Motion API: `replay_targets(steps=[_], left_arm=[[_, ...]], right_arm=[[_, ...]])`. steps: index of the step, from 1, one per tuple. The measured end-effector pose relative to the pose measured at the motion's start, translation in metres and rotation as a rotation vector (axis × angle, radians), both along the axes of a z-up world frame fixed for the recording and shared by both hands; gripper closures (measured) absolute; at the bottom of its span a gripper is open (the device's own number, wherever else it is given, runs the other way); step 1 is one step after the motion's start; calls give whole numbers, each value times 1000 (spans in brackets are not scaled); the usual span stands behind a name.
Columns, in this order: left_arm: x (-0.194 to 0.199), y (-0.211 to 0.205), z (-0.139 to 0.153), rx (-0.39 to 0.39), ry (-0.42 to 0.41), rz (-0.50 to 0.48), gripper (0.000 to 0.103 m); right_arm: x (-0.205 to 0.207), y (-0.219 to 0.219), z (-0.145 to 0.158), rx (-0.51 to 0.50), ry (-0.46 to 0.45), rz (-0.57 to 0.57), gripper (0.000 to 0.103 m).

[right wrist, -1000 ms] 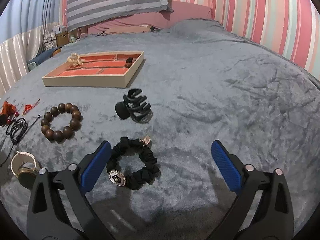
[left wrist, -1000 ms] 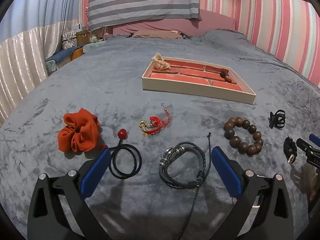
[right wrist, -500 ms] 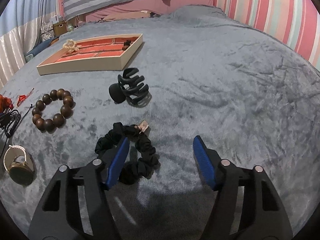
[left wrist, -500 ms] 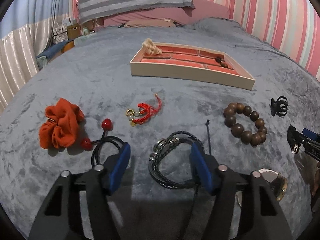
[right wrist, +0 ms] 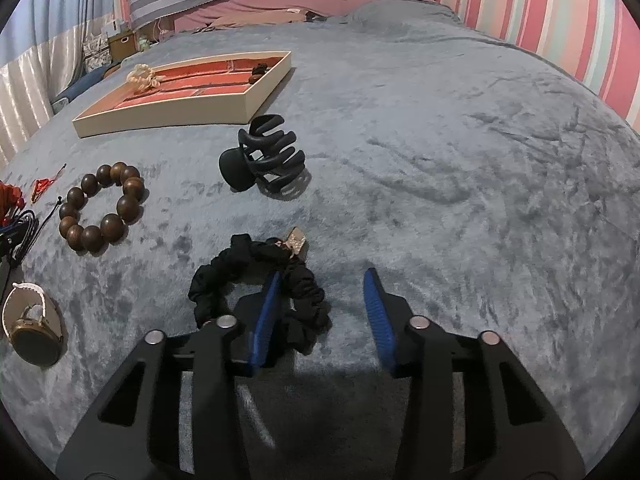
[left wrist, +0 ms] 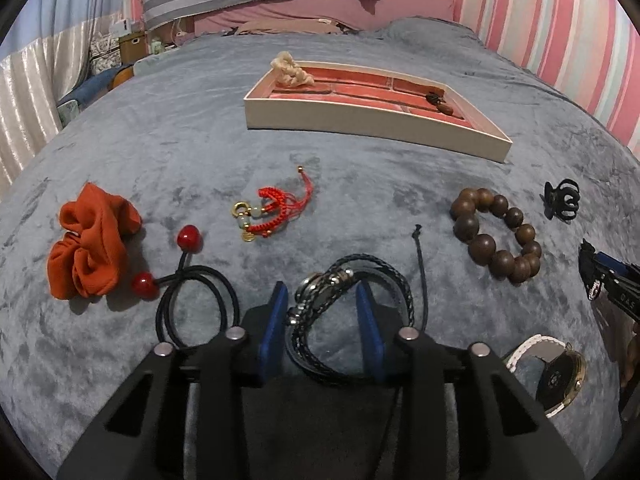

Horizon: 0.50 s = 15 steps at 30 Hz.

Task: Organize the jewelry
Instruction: 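Grasp the braided black bracelet with the left tool while the right tool grasps the black scrunchie, then lower both held items into the tray and open both tools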

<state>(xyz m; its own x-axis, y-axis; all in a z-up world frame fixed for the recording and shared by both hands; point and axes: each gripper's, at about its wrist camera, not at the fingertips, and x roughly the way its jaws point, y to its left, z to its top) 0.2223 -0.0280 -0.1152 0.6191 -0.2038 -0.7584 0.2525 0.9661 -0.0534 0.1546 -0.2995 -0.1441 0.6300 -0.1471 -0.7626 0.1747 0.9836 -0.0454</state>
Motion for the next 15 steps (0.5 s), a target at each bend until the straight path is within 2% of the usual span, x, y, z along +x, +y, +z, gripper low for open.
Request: replay_targets(steps=[4,7,12,15], left_arm=[[-1,-3,0,3,-4,-19,78],[-1,-6,1,8,-8,-29,85],[-5,-8,5,19,-31,-39,88],[-11,-10,14,29,-74,-48,88]], right_arm=[[2,1,-1,6,8,17,82],[1,2,0,2,2,22,89],[-4,5,10,-6,-40,26,91],[-7,7,21,-4,-81,27,91]])
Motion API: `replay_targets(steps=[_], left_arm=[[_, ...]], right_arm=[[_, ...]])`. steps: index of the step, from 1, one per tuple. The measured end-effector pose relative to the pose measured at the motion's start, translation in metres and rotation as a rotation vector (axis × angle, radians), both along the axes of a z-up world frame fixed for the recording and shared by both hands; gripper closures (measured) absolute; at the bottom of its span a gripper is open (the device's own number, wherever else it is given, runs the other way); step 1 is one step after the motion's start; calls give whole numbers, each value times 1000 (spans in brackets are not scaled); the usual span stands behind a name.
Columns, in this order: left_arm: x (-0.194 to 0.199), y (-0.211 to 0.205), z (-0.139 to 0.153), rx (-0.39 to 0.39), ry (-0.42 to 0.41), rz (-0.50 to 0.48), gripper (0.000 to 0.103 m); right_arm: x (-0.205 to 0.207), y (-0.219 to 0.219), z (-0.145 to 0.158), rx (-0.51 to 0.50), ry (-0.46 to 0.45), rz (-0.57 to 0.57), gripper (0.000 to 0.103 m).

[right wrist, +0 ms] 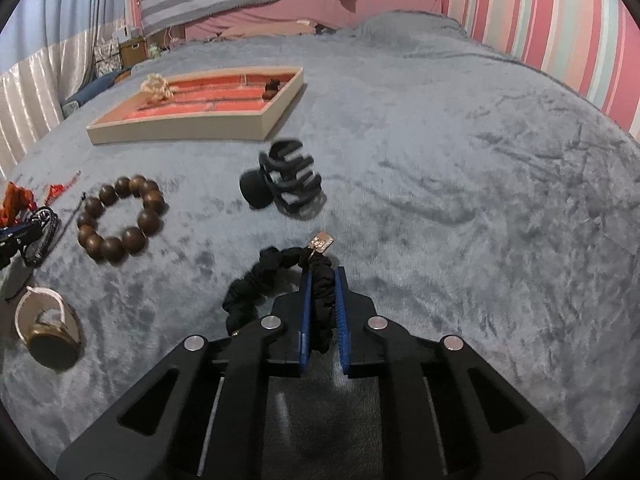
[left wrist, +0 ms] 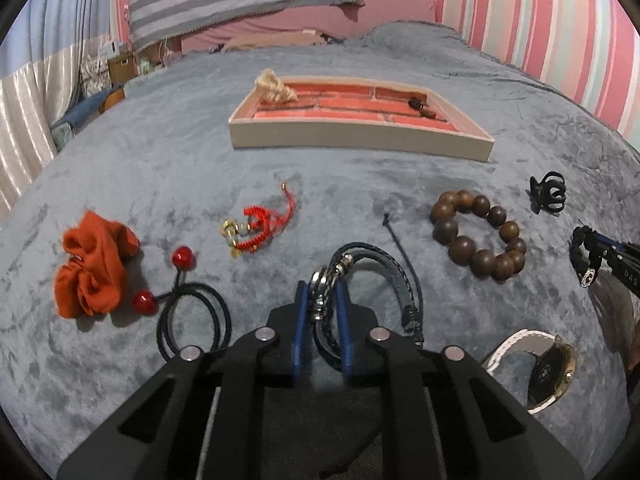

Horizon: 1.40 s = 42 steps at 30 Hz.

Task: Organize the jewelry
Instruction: 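Lower both held items into the tray and open both tools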

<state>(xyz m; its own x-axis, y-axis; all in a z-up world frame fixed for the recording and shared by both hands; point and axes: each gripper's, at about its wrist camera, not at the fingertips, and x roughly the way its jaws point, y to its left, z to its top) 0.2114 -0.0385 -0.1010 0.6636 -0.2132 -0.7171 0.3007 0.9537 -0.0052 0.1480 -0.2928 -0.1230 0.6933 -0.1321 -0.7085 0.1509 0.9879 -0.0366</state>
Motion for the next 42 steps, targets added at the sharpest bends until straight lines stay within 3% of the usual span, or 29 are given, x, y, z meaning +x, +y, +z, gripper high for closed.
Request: replay_targets(steps=[6,12,22,30,35,42], left_arm=[[2,-3,26,-16,-57,-14,88],[33,-11,62,-32,-122,-19,88],[132,-46,100,-14,-164,-25,89],[238,-67,76,3,-74,8,89],[301,-68,48,-11,44,43,89],[350,-80,26,23,124,50,89]], right_arm=[[6,10,27,11,-57,21,92],[34,23,59,33,-108,52,92],[147,43,99,77,-172,92,92],[256,49,87,74,-141,90,92],[310,47,62,76,-66,68,92],[366,35,31,97,77,43,92]])
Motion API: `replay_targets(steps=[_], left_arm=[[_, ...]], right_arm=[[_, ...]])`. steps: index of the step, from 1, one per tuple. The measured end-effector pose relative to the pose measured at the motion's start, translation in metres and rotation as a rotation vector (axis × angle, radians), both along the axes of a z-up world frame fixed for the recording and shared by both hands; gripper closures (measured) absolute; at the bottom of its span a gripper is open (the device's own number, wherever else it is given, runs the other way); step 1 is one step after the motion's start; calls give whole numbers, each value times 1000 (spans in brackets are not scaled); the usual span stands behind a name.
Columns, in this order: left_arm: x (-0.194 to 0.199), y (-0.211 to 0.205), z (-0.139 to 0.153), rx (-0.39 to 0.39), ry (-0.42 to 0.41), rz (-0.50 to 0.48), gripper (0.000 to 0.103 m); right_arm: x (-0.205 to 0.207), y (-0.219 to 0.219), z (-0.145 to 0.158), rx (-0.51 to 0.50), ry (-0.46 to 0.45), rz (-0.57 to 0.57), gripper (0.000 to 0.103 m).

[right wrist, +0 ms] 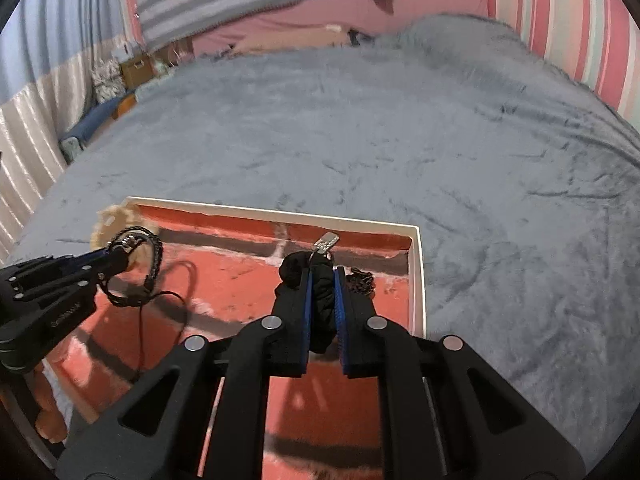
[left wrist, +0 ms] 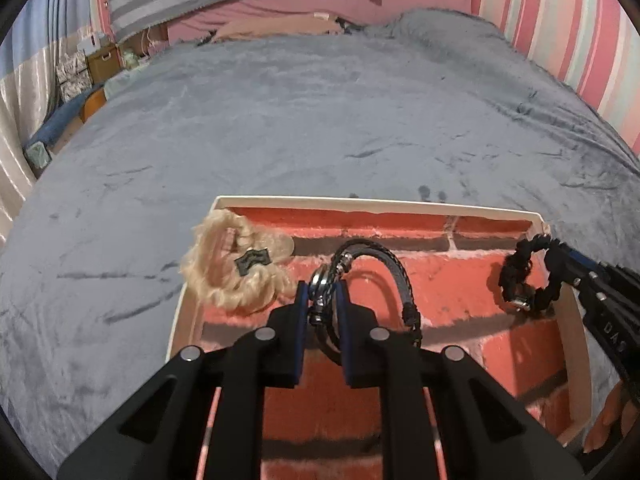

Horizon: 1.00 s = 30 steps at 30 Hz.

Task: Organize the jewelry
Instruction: 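Lower both held items into the tray and open both tools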

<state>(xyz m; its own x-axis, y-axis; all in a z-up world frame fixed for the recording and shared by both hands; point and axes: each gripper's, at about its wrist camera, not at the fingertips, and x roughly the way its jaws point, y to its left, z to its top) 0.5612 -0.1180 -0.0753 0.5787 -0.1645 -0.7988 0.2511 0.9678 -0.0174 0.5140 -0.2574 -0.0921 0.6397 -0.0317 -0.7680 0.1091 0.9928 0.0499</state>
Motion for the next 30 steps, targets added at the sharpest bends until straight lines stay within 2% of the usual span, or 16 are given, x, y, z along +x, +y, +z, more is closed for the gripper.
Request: replay_targets(steps=[9,12,14,16,17,18,20,23,25,26,28,29,30], left_arm=[[28,-13,-19,82,67,-2,88],[35,-14,-28,106,105,0,88],[38,-11,-32,97,128,11,87],[37,-9,-32,82,140,9,86],[35,-8,-31,77,145,8,82],[33,-6,-29,79,146,9,70],[24,-2,-21,99,114,18,54],[4,4,2,62,73,16,47],[-9,6,18,42,37,24,38],[-22,10,32,31,3,28,33],[-41,15,50,11,-38,23,29],[-57,21,64,-8,-69,20,27],[-67,25,72,-18,-87,20,20]], right_arm=[[31,-10,-24,-12,118,-50,91],[34,-9,-27,-23,125,-54,90],[34,-7,-27,-29,129,-48,86],[34,-6,-25,-28,132,-42,59],[32,-7,-22,-28,121,-42,54],[29,-8,-18,-30,107,-44,50],[20,-12,-6,-22,75,-38,47],[3,-19,15,-28,25,-42,32],[-16,-27,32,-16,-21,-50,20],[-26,-30,41,-7,-40,-53,17],[-47,-36,56,0,-78,-55,7],[-57,-37,63,-2,-94,-57,6],[-70,-39,70,-5,-111,-59,4]])
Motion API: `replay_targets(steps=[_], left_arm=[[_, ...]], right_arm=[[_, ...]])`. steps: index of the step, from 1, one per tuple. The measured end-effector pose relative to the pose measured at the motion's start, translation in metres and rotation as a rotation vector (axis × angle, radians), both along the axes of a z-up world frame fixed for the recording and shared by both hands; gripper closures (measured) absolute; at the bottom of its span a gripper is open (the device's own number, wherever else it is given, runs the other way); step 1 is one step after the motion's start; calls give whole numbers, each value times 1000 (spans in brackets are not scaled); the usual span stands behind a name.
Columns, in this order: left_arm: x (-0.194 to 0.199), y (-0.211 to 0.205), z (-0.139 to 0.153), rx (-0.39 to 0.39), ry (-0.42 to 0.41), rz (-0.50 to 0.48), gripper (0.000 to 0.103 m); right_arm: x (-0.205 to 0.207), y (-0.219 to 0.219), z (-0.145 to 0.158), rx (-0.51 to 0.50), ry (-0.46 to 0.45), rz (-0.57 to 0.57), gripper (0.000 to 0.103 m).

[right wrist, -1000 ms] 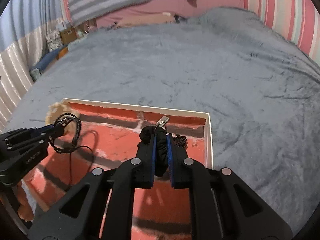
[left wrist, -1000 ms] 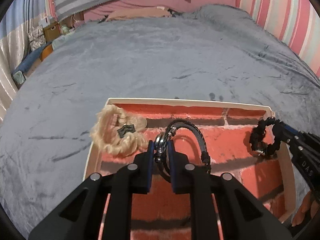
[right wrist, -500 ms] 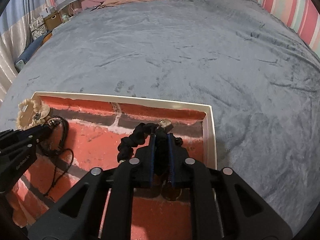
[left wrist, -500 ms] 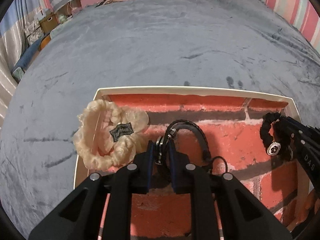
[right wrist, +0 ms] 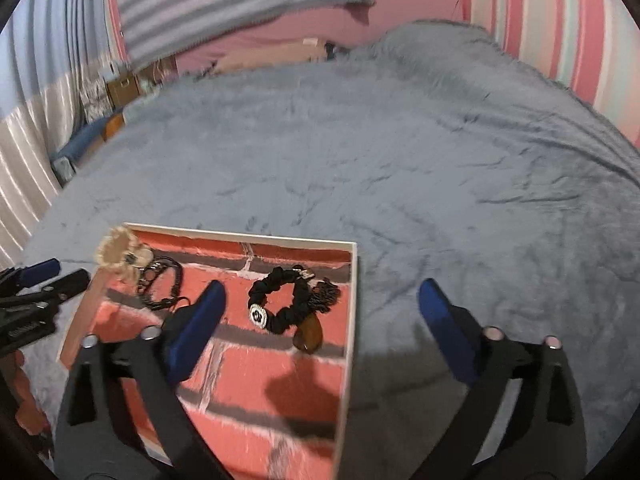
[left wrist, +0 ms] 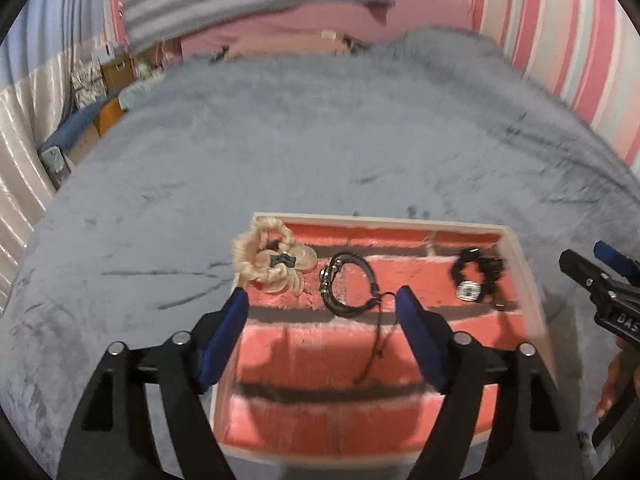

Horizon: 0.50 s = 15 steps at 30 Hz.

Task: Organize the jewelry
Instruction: 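Lower both held items into the tray and open both tools, then grasp the orange scrunchie with the left tool while the right tool grasps the white-strap watch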

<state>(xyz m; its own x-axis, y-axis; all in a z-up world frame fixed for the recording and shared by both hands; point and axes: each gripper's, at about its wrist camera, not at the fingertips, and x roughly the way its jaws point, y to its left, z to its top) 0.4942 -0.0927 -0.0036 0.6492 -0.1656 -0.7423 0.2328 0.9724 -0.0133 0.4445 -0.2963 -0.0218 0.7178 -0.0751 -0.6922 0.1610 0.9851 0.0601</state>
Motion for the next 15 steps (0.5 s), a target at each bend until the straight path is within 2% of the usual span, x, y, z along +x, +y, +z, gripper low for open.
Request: replay_targets(steps=[3,7,13,15], left_arm=[[-43,21,27,-47,-84,11,9],[-89,42,41,-107,-89,-18,9],[-167,85,49,-91,-147,8,9],[-189,101,47,-97,-149,28,5]], right_arm=[[-34,-1,14,1,-33,-4,4],[-84,2,21,15,-65,-22,4],[-156,22,17,-13,-92,-28,4],[-175,29,14,-24,-95,-24,4]])
